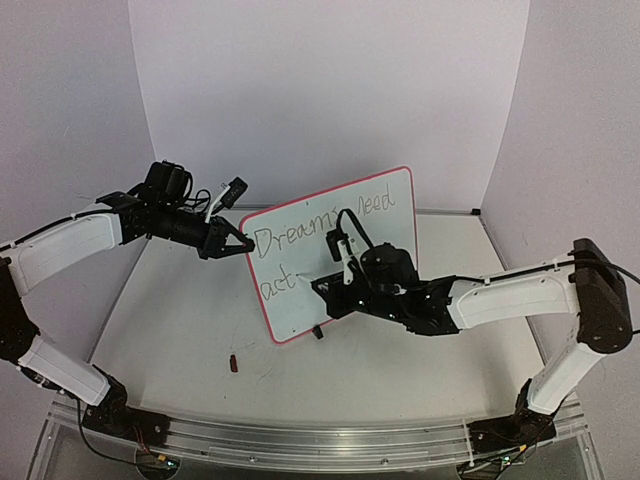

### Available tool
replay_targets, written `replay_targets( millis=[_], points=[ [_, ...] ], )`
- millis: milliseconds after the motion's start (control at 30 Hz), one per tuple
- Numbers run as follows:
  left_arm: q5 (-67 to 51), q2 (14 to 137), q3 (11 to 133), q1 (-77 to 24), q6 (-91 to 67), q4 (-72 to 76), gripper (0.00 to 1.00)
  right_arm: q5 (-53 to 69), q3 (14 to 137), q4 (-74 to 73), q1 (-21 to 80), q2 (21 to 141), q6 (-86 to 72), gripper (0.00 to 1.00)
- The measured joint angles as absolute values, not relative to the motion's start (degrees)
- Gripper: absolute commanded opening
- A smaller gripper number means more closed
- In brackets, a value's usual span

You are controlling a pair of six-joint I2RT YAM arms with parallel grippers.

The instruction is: Write a sentence on the whiteboard

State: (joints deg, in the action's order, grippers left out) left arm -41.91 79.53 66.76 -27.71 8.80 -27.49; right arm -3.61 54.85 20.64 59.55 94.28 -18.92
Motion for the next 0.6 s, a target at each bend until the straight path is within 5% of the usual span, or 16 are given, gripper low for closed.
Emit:
replay_targets(
  millis=[600],
  points=[
    [-41.91,79.53,66.76,-27.73,8.78,-27.49,0.00,-4.74,54.44,18.57,59.55,94.71,-20.87,0.00]
  ],
)
